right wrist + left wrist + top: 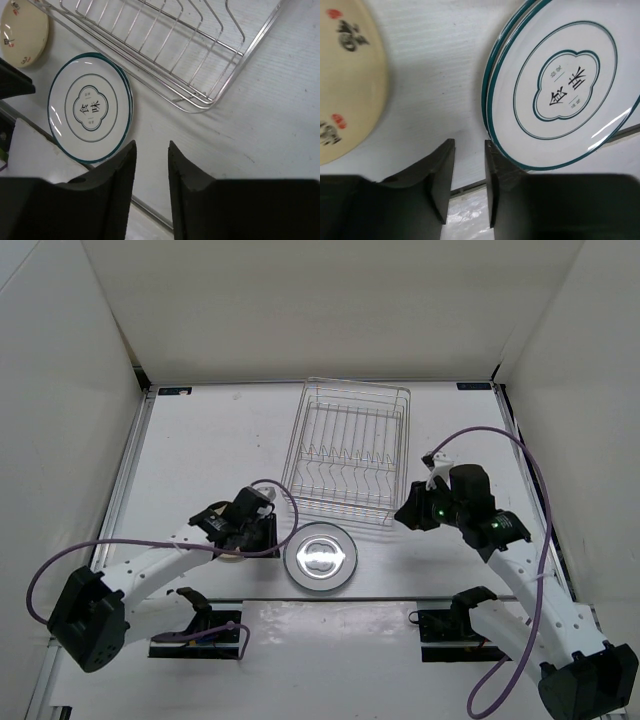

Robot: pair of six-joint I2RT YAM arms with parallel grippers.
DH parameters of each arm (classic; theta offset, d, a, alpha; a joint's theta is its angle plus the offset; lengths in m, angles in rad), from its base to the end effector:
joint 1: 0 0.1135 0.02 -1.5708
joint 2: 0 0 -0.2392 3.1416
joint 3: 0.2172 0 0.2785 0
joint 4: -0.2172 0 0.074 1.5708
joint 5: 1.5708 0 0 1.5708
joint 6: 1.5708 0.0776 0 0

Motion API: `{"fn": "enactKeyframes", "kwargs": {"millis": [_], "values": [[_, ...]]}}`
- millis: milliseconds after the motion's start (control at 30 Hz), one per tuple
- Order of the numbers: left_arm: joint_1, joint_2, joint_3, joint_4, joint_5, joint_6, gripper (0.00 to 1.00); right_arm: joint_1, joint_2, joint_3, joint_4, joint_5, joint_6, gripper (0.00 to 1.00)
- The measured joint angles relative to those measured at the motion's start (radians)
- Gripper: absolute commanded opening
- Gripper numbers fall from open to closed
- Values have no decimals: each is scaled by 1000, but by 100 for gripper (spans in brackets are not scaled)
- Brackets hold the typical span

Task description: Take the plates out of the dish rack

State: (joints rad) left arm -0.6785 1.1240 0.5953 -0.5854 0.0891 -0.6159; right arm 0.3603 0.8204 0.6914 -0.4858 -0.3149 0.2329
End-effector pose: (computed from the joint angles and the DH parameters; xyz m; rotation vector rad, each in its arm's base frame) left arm 0.1891 -0.1613 0.1081 0.1162 2.7867 -0.4900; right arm 0.2302 0.1124 0.2277 -0.3242 2.2087 0.6747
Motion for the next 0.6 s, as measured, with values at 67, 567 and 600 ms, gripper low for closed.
{"fn": "enactKeyframes", "kwargs": {"millis": [67,567,600], "values": [[0,-39,32,-61,-37,31,66,0,-10,0,-24,27,0,68],[0,-580,114,-238,-583,525,100,0,-74,211,-457,428,122,90],[0,-614,76,-227,-627,551,100,0,-89,212,-480,434,125,90]]}}
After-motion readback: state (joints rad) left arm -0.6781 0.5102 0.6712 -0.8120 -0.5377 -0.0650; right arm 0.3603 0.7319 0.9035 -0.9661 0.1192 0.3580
